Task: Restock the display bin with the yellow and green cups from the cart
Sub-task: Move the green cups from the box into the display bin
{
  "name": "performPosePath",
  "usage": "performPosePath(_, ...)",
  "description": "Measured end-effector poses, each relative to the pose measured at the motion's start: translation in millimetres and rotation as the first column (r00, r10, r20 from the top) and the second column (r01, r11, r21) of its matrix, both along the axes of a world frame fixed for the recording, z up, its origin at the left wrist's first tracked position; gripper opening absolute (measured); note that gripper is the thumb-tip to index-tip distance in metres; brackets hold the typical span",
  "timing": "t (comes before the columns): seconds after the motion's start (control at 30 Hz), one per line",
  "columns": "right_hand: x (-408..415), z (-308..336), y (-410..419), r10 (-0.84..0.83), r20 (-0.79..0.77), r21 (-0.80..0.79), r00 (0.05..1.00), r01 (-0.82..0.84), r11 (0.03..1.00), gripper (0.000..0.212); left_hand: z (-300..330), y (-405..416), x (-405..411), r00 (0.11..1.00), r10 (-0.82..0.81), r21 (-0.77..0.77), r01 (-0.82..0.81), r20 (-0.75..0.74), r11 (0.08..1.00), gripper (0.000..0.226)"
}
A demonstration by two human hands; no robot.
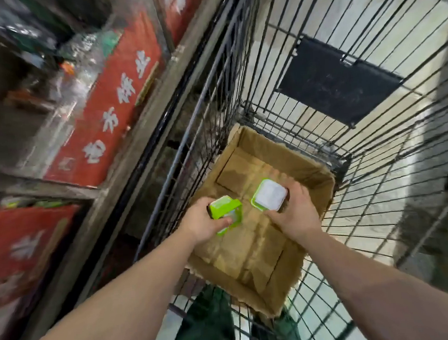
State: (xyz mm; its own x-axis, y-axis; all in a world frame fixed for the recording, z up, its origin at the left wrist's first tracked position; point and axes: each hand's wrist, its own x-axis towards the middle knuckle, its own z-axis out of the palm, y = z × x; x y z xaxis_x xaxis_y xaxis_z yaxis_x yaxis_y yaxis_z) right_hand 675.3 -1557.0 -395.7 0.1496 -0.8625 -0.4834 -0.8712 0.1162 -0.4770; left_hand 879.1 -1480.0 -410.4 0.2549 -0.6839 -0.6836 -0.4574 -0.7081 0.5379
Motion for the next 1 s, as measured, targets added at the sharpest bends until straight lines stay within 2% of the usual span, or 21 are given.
performPosePath(0.17,-7.7,40.4,35.9,0.048,0.050,-0.048,0.998,-0.046,0.998,0.069,32.1,39.0,-5.4,0.997,0.076,-0.104,-0.074,0.017,0.992,0.051)
performPosePath(0.3,-17.6,76.0,77.7,0.145,0.143,-0.018,0.979,-0.144,0.989,0.074,64.7,97.3,-15.2,0.974,0.221,-0.191,-0.211,0.037,0.959,0.050)
performPosePath(0.5,-19.9,129.7,164.1,0.310,0.187,-0.056,0.932,-0.305,0.951,0.074,114.3,208.7,-28.6,0.909,0.416,-0.310,-0.400,-0.015,0.862,0.049)
performPosePath(0.67,19.3,175.1,229.2,0.502,0.170,-0.147,0.848,-0.482,0.864,0.071,161.6,304.7,-17.3,0.828,0.555,-0.362,-0.542,-0.077,0.758,0.043)
performPosePath(0.77,62.3,199.4,275.2,0.610,0.215,-0.185,0.763,-0.581,0.792,0.066,186.5,373.0,7.2,0.729,0.676,-0.363,-0.661,-0.106,0.656,0.039)
performPosePath(0.83,97.6,216.6,314.3,0.676,0.247,-0.208,0.694,-0.643,0.737,0.063,201.4,425.5,27.9,0.644,0.749,-0.387,-0.737,-0.153,0.554,0.041)
performPosePath(0.93,155.3,237.6,386.9,0.785,0.288,-0.233,0.549,-0.755,0.613,0.061,226.0,515.0,58.1,0.483,0.833,-0.384,-0.847,-0.270,0.367,0.043)
performPosePath(1.0,196.8,245.1,443.3,0.837,0.309,-0.250,0.451,-0.811,0.529,0.062,241.9,580.1,76.9,0.418,0.875,-0.414,-0.861,-0.244,0.296,0.034)
